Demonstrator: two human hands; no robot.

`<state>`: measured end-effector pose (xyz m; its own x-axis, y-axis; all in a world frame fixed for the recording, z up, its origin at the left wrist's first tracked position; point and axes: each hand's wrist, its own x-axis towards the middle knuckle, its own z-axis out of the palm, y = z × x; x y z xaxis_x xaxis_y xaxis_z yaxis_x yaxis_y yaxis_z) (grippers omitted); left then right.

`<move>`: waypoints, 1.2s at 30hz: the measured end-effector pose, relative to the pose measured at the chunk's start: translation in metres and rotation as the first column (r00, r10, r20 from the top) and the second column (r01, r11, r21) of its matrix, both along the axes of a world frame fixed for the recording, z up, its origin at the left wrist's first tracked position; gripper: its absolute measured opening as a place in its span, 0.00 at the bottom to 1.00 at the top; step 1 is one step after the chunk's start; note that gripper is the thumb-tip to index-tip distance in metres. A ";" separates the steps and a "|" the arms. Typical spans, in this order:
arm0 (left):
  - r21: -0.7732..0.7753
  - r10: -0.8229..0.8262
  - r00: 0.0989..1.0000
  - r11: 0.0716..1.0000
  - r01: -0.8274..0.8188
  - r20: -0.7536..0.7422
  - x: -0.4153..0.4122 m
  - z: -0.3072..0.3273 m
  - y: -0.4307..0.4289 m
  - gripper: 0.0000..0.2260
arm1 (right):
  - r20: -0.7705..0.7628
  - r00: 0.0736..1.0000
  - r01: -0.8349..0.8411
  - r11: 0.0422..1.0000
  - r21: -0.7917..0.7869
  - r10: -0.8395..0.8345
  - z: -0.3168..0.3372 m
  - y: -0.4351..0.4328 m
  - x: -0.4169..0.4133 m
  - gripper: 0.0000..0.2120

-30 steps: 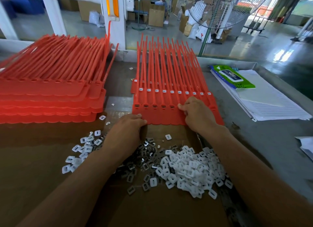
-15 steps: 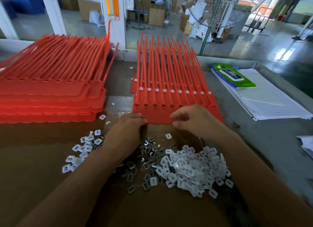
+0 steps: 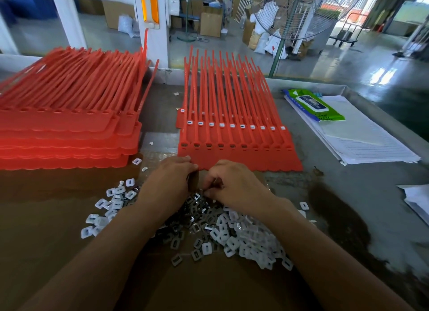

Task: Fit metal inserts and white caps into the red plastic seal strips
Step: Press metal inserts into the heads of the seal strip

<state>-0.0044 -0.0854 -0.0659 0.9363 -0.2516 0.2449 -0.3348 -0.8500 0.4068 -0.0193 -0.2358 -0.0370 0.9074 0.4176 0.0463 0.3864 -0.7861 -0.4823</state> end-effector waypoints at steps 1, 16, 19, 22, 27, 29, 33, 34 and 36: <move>0.001 -0.001 1.000 1.000 0.001 0.001 0.000 0.000 0.000 0.17 | 0.002 1.000 -0.002 1.000 0.009 0.002 -0.001 0.000 0.000 0.03; -0.018 0.040 0.999 0.999 -0.040 -0.008 -0.001 -0.003 0.000 0.17 | -0.079 0.980 0.196 0.931 0.309 -0.180 0.015 -0.037 0.004 0.09; -0.024 0.040 0.999 0.999 -0.040 -0.020 -0.001 -0.002 -0.001 0.17 | -0.153 0.963 0.264 0.879 0.398 -0.220 0.016 -0.046 0.005 0.08; -0.023 0.042 0.999 0.999 -0.043 -0.028 -0.001 -0.002 0.000 0.17 | -0.194 0.941 0.334 0.842 0.424 -0.276 0.016 -0.051 0.007 0.07; -0.018 0.041 0.999 0.999 -0.042 -0.030 -0.001 -0.001 0.000 0.17 | -0.138 0.923 0.384 0.829 0.407 -0.360 0.014 -0.056 0.011 0.08; -0.019 0.044 0.999 0.999 -0.045 -0.029 -0.001 -0.001 0.000 0.17 | -0.123 0.917 0.396 0.833 0.386 -0.379 0.013 -0.057 0.013 0.08; -0.008 0.046 0.998 0.999 -0.046 -0.032 -0.002 -0.001 0.000 0.18 | -0.105 0.899 0.434 0.831 0.348 -0.425 0.011 -0.062 0.019 0.10; -0.008 0.047 0.998 0.999 -0.047 -0.033 -0.002 -0.001 0.000 0.18 | -0.108 0.896 0.440 0.828 0.349 -0.431 0.012 -0.063 0.021 0.11; -0.010 0.047 0.998 0.999 -0.047 -0.029 -0.002 -0.001 0.000 0.18 | -0.109 0.891 0.448 0.820 0.355 -0.440 0.013 -0.064 0.026 0.12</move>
